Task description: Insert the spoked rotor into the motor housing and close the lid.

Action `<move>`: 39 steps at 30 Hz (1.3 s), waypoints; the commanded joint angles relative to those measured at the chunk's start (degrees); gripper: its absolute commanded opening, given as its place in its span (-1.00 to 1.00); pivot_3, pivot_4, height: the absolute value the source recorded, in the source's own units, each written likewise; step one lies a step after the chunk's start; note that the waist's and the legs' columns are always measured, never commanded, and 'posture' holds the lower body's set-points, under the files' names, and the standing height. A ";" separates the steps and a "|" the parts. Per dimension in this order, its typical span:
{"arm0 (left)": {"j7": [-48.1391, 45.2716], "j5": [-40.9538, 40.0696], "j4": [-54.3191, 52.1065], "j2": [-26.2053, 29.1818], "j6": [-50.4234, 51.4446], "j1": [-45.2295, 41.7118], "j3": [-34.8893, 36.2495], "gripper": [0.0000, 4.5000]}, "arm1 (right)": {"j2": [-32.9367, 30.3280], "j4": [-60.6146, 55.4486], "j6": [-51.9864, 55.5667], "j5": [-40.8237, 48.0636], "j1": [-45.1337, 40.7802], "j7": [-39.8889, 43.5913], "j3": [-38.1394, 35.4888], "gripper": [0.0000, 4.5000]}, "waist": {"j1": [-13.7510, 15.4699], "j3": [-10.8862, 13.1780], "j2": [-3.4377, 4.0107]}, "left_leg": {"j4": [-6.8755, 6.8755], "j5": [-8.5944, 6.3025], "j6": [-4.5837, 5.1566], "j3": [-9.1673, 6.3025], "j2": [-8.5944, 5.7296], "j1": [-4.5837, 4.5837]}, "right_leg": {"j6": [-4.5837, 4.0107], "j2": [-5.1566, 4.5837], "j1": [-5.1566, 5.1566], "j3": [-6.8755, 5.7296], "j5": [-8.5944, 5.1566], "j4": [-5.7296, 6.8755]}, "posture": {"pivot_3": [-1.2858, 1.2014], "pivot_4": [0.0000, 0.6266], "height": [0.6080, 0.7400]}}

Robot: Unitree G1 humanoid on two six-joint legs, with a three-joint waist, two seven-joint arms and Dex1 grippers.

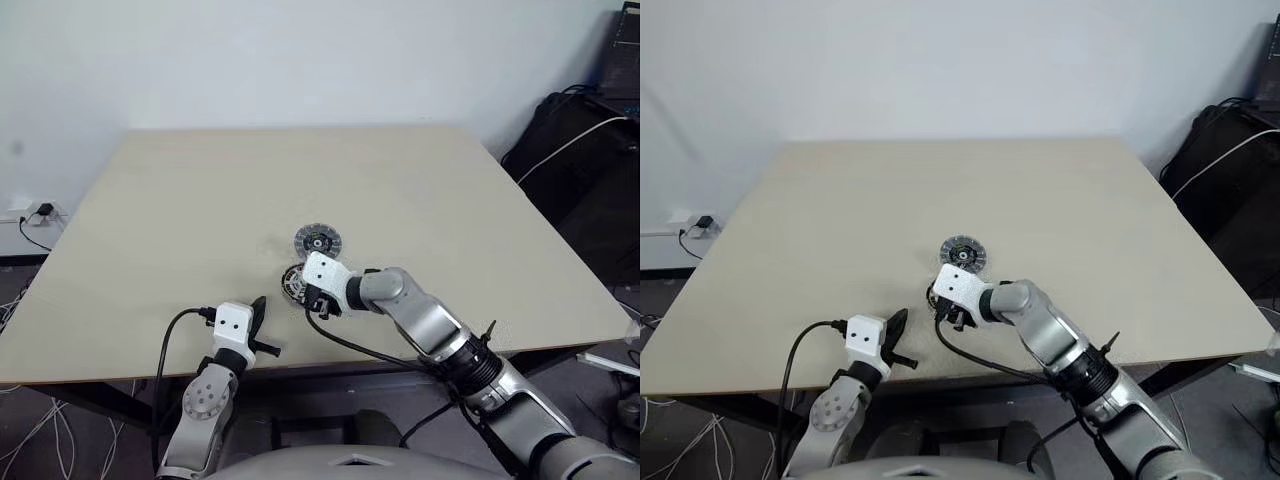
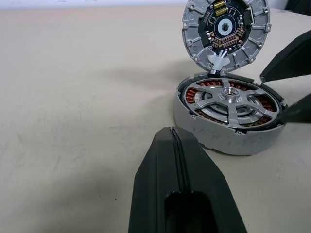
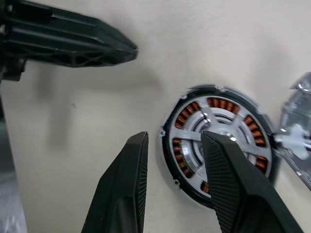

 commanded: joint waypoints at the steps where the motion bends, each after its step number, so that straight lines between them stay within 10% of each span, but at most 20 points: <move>1: 0.30 0.08 -0.42 -0.67 -1.84 0.08 0.25 -1.00 | 0.20 1.78 -0.32 -1.13 -2.19 1.26 0.99 -0.18 | 0.18 -0.01 -0.01 | 0.00 0.07 0.12 0.00 0.00 0.00 | 0.00 0.00 0.00 0.00 0.00 0.00 | 0.03 -1.00 1.00; 12: 0.72 -0.31 -0.11 -2.06 -2.45 0.54 0.27 -1.00 | 1.65 9.08 -1.32 -4.46 -4.00 1.61 2.63 -0.18 | 0.28 -0.04 0.00 | 0.04 0.06 0.09 0.01 0.00 0.00 | 0.02 0.00 0.01 0.00 0.04 0.02 | 0.03 -1.00 1.00; 19: 0.37 -0.37 0.08 -2.51 -2.38 0.45 0.29 -1.00 | 2.79 10.78 -1.13 -5.00 -4.30 1.07 1.90 -0.97 | 0.24 -0.20 0.06 | 0.08 0.06 -0.09 0.01 0.01 0.03 | 0.02 0.12 0.04 -0.01 0.13 0.03 | 0.03 -1.00 1.00; 39: -0.46 -0.57 1.49 -3.42 -2.18 0.42 -0.49 -1.00 | 0.00 -20.84 25.69 -0.22 11.30 -7.32 -9.88 -0.97 | 1.66 -0.32 0.21 | 0.06 0.10 -0.04 0.00 0.06 -0.15 | 0.01 -0.04 -0.08 -0.05 0.19 -0.05 | 0.03 -1.00 1.00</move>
